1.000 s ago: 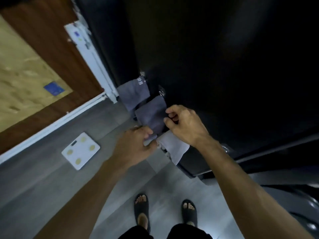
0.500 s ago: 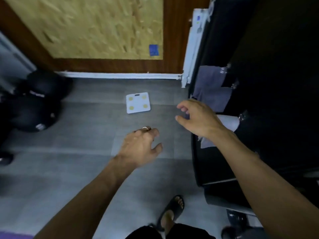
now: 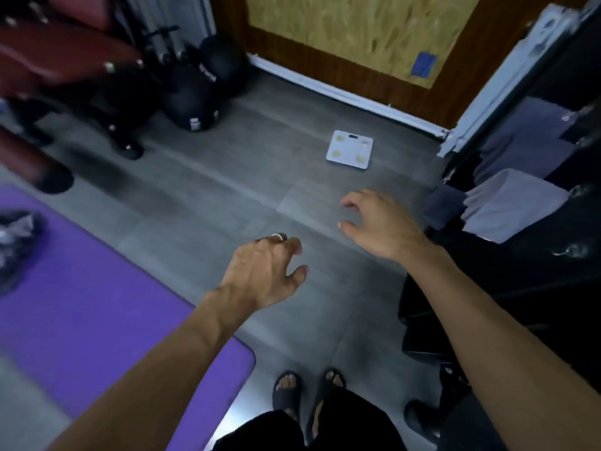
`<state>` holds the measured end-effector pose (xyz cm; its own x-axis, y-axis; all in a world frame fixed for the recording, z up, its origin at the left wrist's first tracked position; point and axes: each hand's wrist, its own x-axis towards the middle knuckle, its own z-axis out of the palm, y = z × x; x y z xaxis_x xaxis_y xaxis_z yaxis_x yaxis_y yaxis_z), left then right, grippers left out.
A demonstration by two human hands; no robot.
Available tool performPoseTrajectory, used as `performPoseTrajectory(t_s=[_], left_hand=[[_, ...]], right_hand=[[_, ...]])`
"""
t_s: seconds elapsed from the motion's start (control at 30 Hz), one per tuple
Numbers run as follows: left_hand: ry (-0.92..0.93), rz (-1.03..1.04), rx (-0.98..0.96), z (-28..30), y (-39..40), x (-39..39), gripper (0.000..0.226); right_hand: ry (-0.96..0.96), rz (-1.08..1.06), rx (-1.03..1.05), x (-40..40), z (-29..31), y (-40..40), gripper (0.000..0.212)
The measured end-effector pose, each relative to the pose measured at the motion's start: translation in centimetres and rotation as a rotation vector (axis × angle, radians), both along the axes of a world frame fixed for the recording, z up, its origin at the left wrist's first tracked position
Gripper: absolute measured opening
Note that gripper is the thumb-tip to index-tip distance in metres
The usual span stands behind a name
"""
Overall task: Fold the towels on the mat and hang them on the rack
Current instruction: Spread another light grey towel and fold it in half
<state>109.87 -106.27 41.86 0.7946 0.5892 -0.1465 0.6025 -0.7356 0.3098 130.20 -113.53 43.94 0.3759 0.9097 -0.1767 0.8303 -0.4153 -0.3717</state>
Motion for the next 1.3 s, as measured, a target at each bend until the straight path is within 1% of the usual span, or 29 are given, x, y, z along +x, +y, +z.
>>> performPoseTrajectory(t_s=[0.2, 0.37, 0.57, 0.73, 0.9, 1.0, 1.13, 1.3], left_hand=[[0.049, 0.244, -0.012, -0.5, -4.9, -12.1, 0.039], [0.046, 0.461, -0.025, -0.6, -9.7, -22.7, 0.038], [0.030, 0.631, -0.040, -0.8, -14.3, -36.9, 0.039], [0.021, 0.720, -0.049, -1.8, -16.2, -51.0, 0.039], [0.038, 0.744, -0.077, -2.3, -16.7, -65.3, 0.039], [0.039, 0.783, -0.082, -2.0, -16.1, -72.6, 0.039], [0.056, 0.825, -0.079, -2.2, -14.0, -80.5, 0.038], [0.054, 0.854, -0.097, -3.6, -8.9, -88.7, 0.038]], right_hand=[[0.017, 0.246, 0.036, -10.6, -1.0, 0.8, 0.037], [0.026, 0.457, 0.070, -21.0, -2.1, 1.1, 0.035], [0.036, 0.668, 0.047, -36.9, -2.1, 0.6, 0.036], [0.020, 0.756, 0.029, -51.8, -2.4, 0.2, 0.038], [0.018, 0.788, 0.028, -66.4, -3.4, 0.9, 0.039], [0.025, 0.822, 0.029, -74.0, -3.5, 2.0, 0.040], [0.018, 0.867, 0.030, -82.6, -3.9, 5.0, 0.041], [0.008, 0.896, 0.019, -91.6, -5.3, 10.6, 0.041]])
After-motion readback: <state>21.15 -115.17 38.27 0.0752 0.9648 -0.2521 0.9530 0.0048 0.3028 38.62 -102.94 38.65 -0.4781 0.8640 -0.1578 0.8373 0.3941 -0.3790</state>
